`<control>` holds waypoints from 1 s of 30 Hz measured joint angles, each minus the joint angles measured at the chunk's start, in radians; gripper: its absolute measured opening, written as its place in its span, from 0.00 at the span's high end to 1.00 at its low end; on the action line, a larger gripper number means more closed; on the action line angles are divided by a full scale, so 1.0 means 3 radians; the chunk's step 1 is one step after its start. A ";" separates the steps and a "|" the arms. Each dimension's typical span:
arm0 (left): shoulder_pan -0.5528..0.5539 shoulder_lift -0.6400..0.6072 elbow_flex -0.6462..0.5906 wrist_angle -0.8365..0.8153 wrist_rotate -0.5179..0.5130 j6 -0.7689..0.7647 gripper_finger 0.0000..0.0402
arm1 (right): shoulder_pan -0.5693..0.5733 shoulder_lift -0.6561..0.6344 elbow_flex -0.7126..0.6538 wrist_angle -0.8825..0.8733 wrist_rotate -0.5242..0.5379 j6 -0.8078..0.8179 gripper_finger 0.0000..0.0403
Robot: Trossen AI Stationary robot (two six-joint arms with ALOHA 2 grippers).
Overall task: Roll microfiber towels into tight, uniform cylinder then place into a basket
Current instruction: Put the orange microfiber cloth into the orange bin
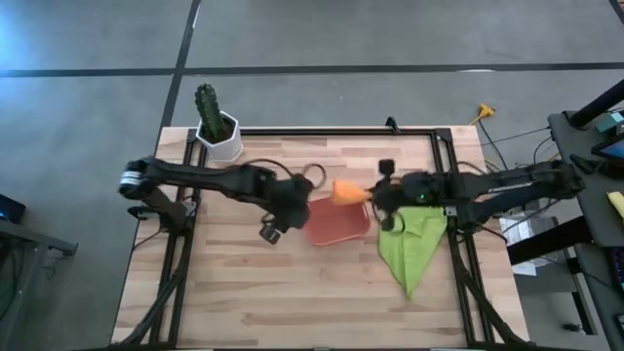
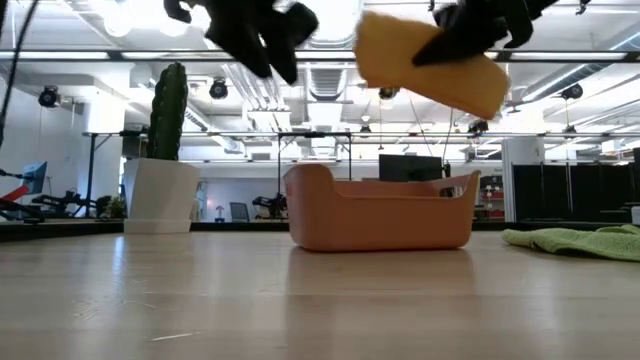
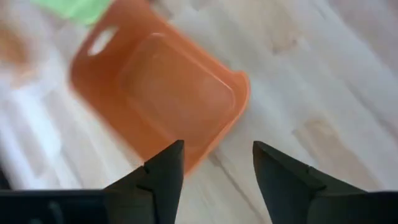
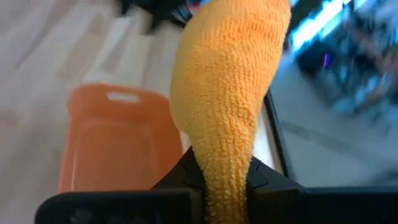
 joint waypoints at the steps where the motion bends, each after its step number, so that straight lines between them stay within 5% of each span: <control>1: 0.0000 -0.0120 -0.0082 0.0070 -0.0012 -0.0156 0.58 | 0.0084 0.0090 0.0000 0.0091 0.0070 -0.0148 0.94; 7: -0.0013 -0.0766 -0.0912 0.0970 -0.0278 -0.0933 0.71 | 0.0276 0.0766 -0.0001 0.0520 0.0645 -0.0798 0.94; 14: -0.0010 -0.1161 -0.1875 0.2228 -0.0356 -0.1008 0.83 | 0.0277 0.1445 0.0009 0.1017 0.0897 -0.1174 0.94; 24: -0.0010 -0.1097 -0.2385 0.2996 -0.0369 -0.1006 0.87 | 0.0290 0.1954 0.0189 0.0865 0.0765 -0.0791 0.94; 30: -0.0013 -0.0957 -0.2381 0.2989 -0.0362 -0.1008 0.87 | 0.0291 0.1993 0.0281 0.0812 0.0202 -0.0367 0.94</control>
